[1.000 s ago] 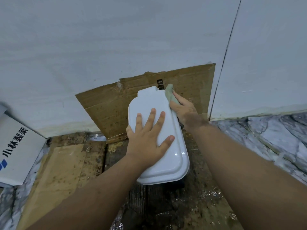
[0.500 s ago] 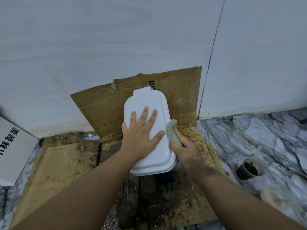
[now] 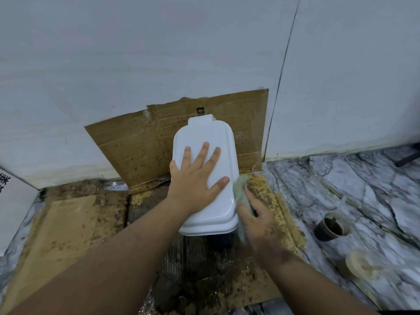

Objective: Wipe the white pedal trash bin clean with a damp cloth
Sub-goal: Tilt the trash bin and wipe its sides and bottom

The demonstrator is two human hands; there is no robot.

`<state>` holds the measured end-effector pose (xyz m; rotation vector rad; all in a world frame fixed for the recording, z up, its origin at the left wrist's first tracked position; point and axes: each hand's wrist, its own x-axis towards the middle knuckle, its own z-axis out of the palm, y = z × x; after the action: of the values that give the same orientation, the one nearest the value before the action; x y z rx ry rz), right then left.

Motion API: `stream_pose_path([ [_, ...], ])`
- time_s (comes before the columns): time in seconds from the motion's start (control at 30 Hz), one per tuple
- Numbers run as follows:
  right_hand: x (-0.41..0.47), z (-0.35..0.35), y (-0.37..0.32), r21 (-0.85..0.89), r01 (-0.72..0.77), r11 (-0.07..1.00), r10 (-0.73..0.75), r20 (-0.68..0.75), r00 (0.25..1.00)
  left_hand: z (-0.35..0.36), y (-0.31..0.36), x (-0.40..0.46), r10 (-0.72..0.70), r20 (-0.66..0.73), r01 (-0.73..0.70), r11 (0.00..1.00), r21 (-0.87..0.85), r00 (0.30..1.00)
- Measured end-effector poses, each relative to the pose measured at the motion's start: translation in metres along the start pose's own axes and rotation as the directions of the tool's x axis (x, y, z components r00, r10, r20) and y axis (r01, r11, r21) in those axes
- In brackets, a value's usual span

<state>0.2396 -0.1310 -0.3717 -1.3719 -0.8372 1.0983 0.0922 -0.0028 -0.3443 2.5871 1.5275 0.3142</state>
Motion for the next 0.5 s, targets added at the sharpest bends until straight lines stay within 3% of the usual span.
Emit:
stream_pose_path([
  [0.1,0.036,-0.001,-0.031,0.050,0.019,0.999,-0.025,0.120,0.992,-0.001,0.003,0.004,-0.003,0.013,0.002,1.000,0.010,1.000],
  [0.33,0.139,0.018,-0.082,-0.291,0.006,0.957,0.003,0.030,1.000,-0.002,0.005,0.012,0.043,0.082,-0.041,0.999,-0.025,0.996],
  [0.4,0.152,0.015,-0.083,-0.309,0.013,0.951,0.010,0.074,0.997,-0.002,-0.002,0.011,0.089,0.070,-0.081,0.990,-0.118,0.994],
  [0.5,0.159,0.004,-0.069,-0.318,0.019,0.948,0.015,0.104,0.994,0.004,-0.020,0.004,0.112,-0.004,-0.105,0.915,-0.390,0.994],
])
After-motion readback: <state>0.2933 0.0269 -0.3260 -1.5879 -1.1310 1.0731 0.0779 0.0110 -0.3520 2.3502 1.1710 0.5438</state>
